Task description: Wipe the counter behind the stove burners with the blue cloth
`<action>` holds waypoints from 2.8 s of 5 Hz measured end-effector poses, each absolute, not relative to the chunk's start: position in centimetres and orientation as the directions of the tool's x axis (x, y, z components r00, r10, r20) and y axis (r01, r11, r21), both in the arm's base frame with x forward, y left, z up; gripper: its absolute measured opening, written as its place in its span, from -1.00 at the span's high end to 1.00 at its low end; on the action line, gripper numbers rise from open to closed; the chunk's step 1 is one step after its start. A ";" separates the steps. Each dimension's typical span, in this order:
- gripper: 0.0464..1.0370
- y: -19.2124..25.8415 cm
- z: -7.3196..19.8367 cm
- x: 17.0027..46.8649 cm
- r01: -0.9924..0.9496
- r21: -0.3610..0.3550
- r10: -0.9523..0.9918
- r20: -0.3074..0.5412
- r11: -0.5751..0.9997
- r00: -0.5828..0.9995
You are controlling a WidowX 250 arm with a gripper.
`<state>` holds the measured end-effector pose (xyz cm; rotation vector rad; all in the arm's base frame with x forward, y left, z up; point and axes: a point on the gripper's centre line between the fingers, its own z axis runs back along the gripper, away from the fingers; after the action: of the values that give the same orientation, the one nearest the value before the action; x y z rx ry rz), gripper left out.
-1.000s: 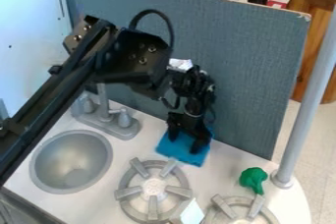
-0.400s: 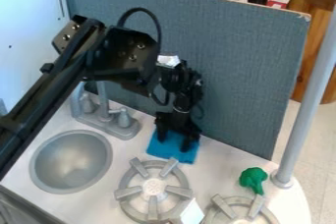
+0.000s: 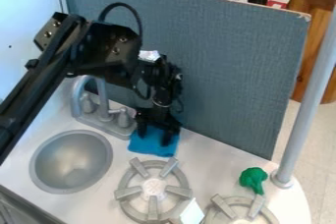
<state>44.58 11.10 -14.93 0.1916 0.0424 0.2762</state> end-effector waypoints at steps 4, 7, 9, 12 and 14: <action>-0.93 6.4 -15.2 44.8 -0.138 0.101 0.145 -0.062 0.985 0.988; -0.93 -2.2 -15.0 44.0 0.093 0.063 -0.088 -0.073 0.994 0.993; -0.93 -5.7 -15.0 44.4 0.170 0.040 -0.168 -0.048 0.985 0.985; -0.93 -7.4 -15.1 43.6 0.193 0.021 -0.192 -0.037 0.981 0.981; -0.93 -5.5 -7.2 43.5 0.135 0.006 -0.134 0.110 0.991 0.985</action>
<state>43.46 -5.54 -7.17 -0.0012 -0.1107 -0.1352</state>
